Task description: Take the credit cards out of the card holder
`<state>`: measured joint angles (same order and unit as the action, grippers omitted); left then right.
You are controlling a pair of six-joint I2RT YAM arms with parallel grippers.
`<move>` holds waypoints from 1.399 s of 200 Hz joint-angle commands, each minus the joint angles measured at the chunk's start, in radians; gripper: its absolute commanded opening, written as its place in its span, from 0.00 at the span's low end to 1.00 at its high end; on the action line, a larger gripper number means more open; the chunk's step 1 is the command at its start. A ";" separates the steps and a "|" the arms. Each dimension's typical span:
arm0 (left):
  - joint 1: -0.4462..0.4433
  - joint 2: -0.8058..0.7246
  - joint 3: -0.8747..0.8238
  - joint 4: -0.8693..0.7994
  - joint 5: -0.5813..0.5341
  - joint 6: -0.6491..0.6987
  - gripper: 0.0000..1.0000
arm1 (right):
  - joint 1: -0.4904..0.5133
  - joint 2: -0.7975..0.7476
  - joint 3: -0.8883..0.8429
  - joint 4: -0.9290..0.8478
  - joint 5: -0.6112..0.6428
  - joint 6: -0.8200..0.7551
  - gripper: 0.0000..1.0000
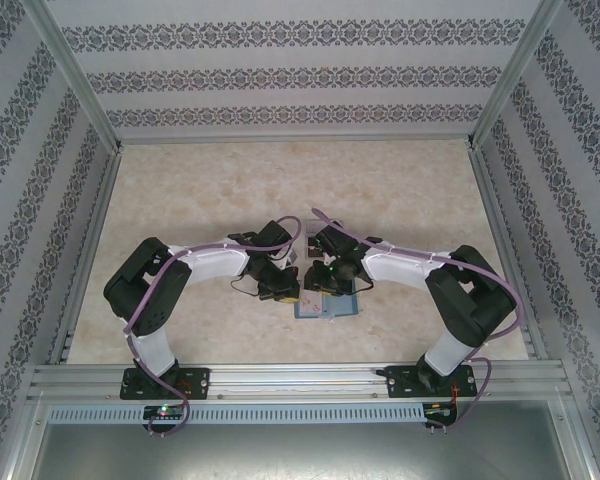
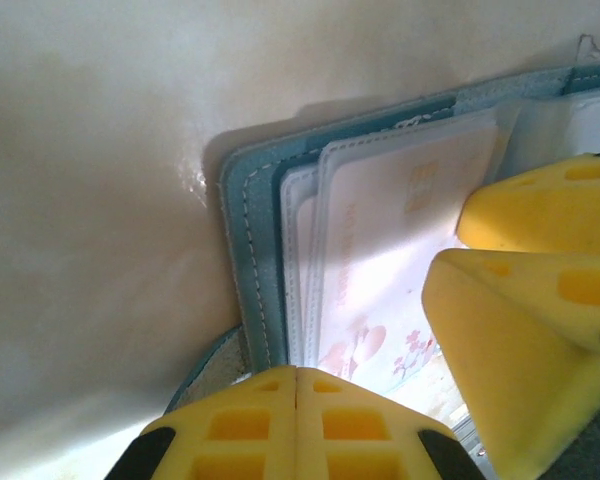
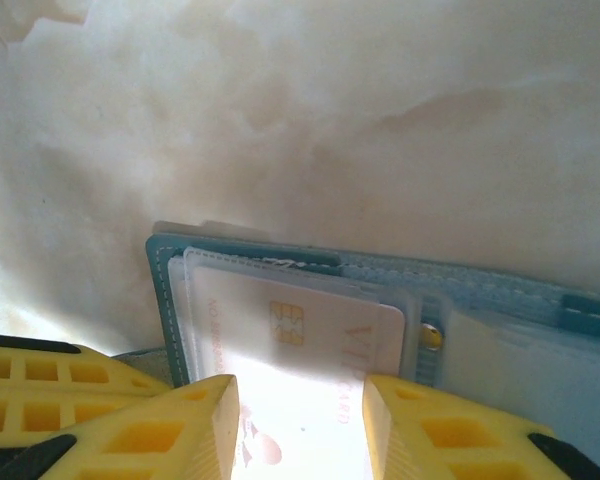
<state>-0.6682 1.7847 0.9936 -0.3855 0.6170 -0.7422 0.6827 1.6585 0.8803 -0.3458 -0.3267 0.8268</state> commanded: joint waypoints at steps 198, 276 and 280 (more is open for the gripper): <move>-0.013 0.040 0.030 0.016 0.029 -0.008 0.00 | 0.006 0.006 -0.036 -0.015 -0.037 -0.006 0.36; -0.013 0.039 0.027 -0.023 0.003 0.008 0.00 | 0.009 -0.018 0.023 -0.138 0.106 -0.053 0.35; -0.012 0.039 0.027 -0.023 0.003 0.007 0.00 | 0.009 -0.021 0.025 -0.142 0.110 -0.055 0.35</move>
<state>-0.6685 1.8194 1.0191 -0.3767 0.6434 -0.7452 0.6914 1.6463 0.8803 -0.3866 -0.3161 0.8062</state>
